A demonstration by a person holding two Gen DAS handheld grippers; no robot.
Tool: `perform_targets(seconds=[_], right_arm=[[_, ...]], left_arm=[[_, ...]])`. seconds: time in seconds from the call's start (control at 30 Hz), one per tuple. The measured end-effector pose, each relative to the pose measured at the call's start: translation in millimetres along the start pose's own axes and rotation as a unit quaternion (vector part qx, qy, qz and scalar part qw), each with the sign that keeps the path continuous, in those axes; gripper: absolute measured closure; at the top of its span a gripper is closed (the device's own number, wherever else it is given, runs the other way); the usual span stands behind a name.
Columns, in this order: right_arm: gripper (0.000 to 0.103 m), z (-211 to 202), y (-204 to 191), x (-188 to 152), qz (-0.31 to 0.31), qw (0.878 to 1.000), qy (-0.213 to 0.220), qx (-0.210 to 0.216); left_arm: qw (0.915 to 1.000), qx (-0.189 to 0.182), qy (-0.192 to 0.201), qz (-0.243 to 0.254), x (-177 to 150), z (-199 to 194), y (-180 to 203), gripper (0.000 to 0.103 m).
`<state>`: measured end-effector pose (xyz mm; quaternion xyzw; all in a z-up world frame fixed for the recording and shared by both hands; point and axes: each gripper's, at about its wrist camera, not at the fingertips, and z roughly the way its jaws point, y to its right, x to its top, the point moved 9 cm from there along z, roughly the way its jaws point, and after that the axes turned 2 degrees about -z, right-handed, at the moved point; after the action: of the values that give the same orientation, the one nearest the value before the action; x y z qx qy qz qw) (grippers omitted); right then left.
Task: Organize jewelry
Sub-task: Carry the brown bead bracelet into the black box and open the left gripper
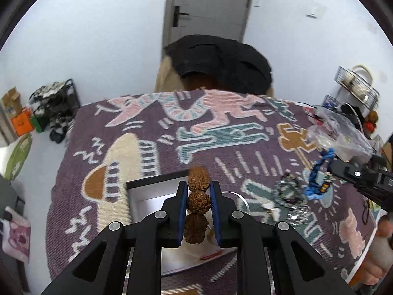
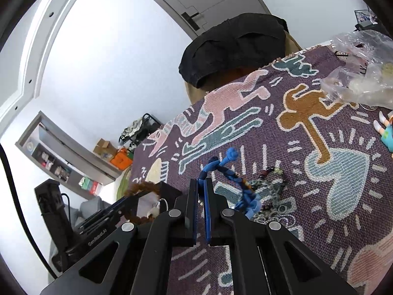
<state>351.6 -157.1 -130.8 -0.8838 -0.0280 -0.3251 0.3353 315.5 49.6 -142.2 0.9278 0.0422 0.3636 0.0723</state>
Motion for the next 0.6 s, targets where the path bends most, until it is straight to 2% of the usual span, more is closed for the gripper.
perform_targets(seconds=[0.17, 0.23, 0.3, 0.37, 0.4, 0.43, 0.6], right_arm=[[0.097, 8, -20, -3, -0.015, 1.0, -0.007, 0.009], [0.097, 11, -29, -4, -0.022, 1.0, -0.011, 0.012], [0.097, 14, -39, -6, -0.03, 0.999, -0.013, 0.016], [0.097, 17, -50, -7, -0.038, 0.999, -0.015, 0.019], [0.097, 18, -54, -8, -0.041, 0.999, -0.016, 0.021], [0.097, 19, -60, -8, -0.045, 0.999, -0.017, 0.023], [0.097, 27, -86, -12, -0.063, 0.997, -0.026, 0.035]], left_arm=[[0.9994, 0.013, -0.012, -0.031, -4, 1, -29, 0.083], [0.9989, 0.004, -0.019, -0.042, -6, -1, -35, 0.082], [0.9989, -0.003, -0.018, -0.043, -7, -5, -38, 0.068], [0.9992, 0.005, -0.003, -0.039, -5, -14, -42, 0.036], [0.9992, 0.01, 0.013, -0.037, -2, -22, -44, 0.031], [0.999, 0.011, 0.024, -0.036, 0, -27, -46, 0.027], [0.9984, 0.011, 0.037, -0.041, 2, -43, -58, 0.027]])
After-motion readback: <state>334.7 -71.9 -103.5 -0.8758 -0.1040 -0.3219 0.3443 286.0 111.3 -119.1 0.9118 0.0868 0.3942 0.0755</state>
